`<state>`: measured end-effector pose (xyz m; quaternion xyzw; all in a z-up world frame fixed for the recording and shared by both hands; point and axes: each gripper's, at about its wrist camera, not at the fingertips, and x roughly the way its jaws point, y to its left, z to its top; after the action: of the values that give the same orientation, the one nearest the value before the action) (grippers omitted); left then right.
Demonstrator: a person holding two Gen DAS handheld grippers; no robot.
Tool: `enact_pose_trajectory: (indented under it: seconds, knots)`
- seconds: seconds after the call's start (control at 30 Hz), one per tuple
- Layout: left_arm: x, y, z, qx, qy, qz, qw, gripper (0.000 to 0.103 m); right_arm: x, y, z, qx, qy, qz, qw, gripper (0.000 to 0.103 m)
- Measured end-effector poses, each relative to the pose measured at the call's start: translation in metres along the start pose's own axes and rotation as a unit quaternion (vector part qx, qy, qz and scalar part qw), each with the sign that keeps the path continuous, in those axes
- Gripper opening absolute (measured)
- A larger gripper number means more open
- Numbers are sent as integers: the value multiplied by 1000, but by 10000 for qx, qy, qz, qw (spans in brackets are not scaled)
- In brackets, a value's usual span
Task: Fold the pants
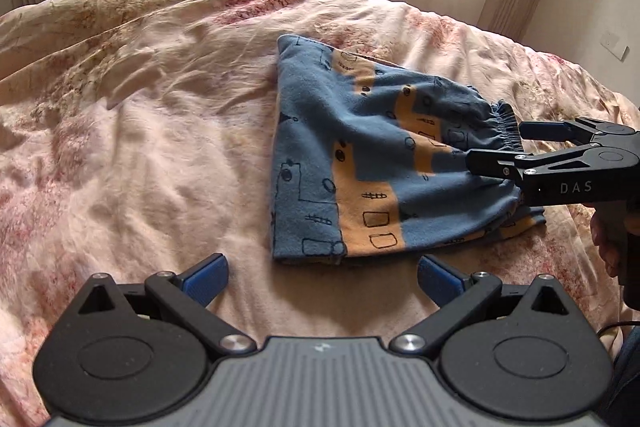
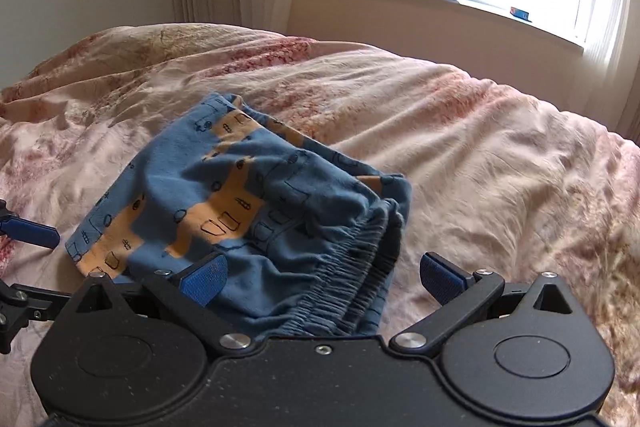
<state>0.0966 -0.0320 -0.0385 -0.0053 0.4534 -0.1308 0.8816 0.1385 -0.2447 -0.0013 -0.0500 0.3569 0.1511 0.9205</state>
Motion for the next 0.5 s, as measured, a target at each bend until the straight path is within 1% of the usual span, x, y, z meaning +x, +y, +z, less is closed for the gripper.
enact_pose_trajectory:
  seconds: [0.13,0.3,0.4,0.5]
  knots:
    - [-5,8,5,-89,-79,-65,9999,103,-1,1,2,82,-213,23,9997,102]
    - [-6,25,14,-280,-268,5,9992,103,2,-1,2,300,-351,-15,9989,102]
    - [-6,40,19,-571,-580,-1,9967,103,3,-8,1,570,-557,-78,9968,102]
    - [-2,52,25,-820,-1000,-239,9913,103,7,-21,2,957,-657,110,9932,102]
